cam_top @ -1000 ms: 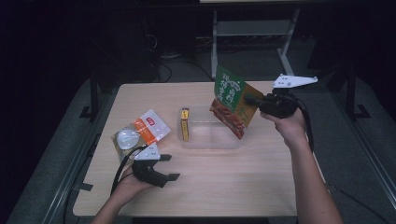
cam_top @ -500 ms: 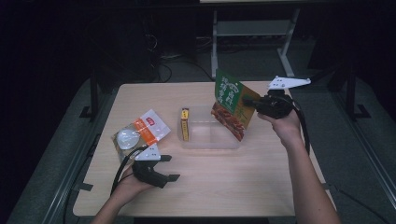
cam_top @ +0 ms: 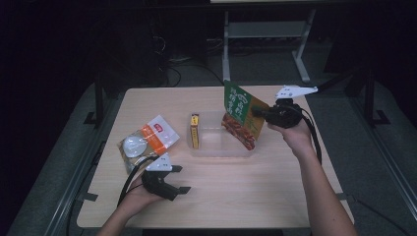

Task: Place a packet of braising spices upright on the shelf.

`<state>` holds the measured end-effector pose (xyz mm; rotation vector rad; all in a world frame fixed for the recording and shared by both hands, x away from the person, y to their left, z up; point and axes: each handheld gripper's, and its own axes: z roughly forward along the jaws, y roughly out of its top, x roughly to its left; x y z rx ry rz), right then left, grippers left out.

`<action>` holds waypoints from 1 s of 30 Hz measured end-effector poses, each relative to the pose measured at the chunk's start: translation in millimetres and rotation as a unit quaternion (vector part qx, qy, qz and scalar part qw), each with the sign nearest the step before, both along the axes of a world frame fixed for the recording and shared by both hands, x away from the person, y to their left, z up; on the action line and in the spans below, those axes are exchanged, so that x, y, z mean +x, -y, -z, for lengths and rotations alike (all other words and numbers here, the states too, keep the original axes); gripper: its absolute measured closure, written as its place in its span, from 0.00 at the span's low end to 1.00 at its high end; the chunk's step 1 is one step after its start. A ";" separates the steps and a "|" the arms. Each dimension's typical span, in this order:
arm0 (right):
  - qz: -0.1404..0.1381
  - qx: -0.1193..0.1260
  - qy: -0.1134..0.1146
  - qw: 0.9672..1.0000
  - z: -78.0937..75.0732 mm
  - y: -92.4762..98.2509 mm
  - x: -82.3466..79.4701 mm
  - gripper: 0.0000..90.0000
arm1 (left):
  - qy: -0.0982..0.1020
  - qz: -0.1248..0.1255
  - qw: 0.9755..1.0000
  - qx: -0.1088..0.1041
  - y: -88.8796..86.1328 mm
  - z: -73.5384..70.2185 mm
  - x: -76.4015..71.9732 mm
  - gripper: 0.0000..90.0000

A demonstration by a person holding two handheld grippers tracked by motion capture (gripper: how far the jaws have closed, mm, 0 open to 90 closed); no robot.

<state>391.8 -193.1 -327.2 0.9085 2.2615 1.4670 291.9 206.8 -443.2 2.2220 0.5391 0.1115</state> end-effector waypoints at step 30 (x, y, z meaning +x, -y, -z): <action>0.024 -0.046 -0.011 0.999 5.4 10.8 -15.2 0.48 | -0.004 0.013 1.000 0.015 3.6 4.5 1.1 0.18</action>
